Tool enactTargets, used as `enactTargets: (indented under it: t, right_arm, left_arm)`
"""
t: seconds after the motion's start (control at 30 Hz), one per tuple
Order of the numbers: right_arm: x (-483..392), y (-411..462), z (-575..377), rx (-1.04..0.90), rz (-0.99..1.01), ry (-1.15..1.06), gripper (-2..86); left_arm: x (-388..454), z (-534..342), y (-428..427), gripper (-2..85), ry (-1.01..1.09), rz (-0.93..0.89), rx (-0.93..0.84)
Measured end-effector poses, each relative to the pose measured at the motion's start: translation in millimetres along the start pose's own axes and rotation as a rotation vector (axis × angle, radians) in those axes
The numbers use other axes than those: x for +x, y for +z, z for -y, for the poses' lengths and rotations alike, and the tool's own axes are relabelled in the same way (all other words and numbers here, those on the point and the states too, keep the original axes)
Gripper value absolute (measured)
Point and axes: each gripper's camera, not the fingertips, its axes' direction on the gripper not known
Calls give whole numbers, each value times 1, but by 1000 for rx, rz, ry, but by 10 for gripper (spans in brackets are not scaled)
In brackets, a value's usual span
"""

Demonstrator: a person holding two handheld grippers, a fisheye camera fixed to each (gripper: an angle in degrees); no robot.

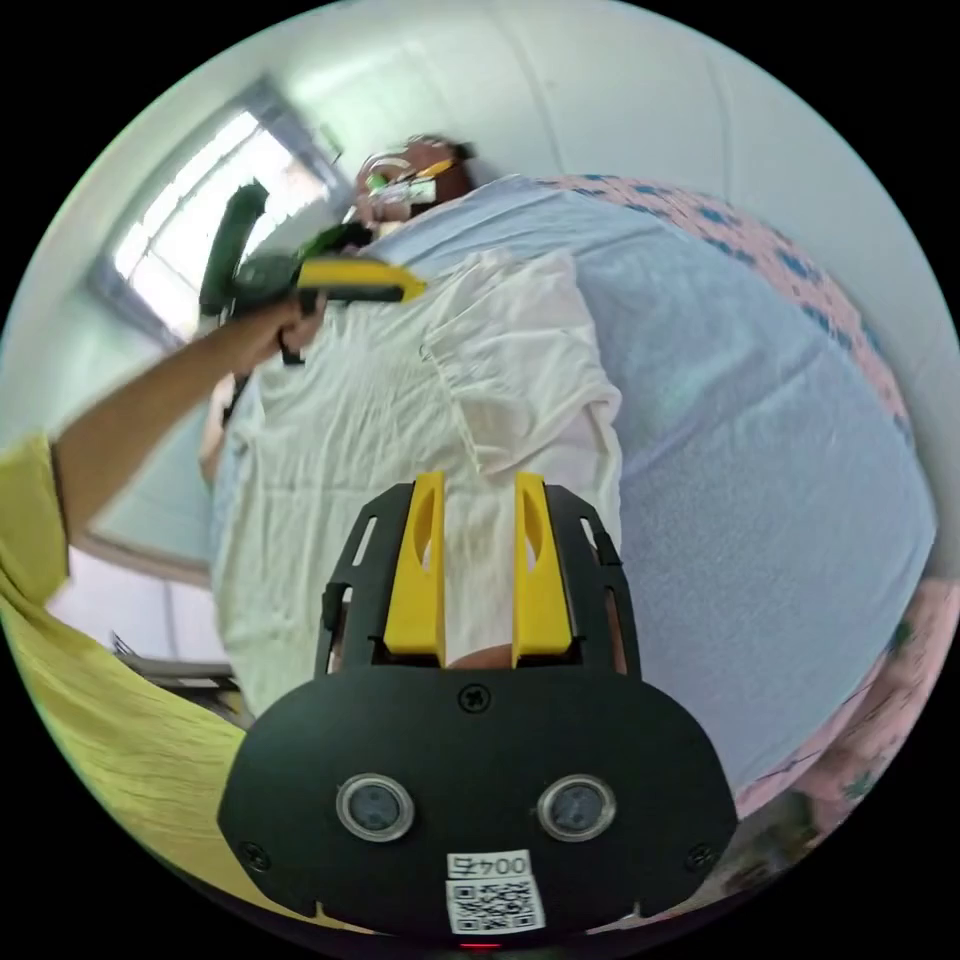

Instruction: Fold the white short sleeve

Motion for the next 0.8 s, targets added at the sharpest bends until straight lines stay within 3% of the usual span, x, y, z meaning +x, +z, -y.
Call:
enactTargets:
  t: [0.1, 0.27, 0.53, 0.8]
  right_arm:
    - [32, 4, 11, 8, 36, 75, 95]
    - [-17, 30, 22, 10, -200, -235, 68]
    - [-28, 65, 17, -79, -446, -496, 47]
    - [26, 20, 11, -29, -323, -387, 52]
  left_arm:
    - [14, -1, 15, 12, -11, 2, -20]
    - [4, -3, 38, 5, -41, 5, -94]
    - [-25, -11, 39, 3, -57, -28, -85]
    - [-55, -16, 35, 5, -76, -39, -52]
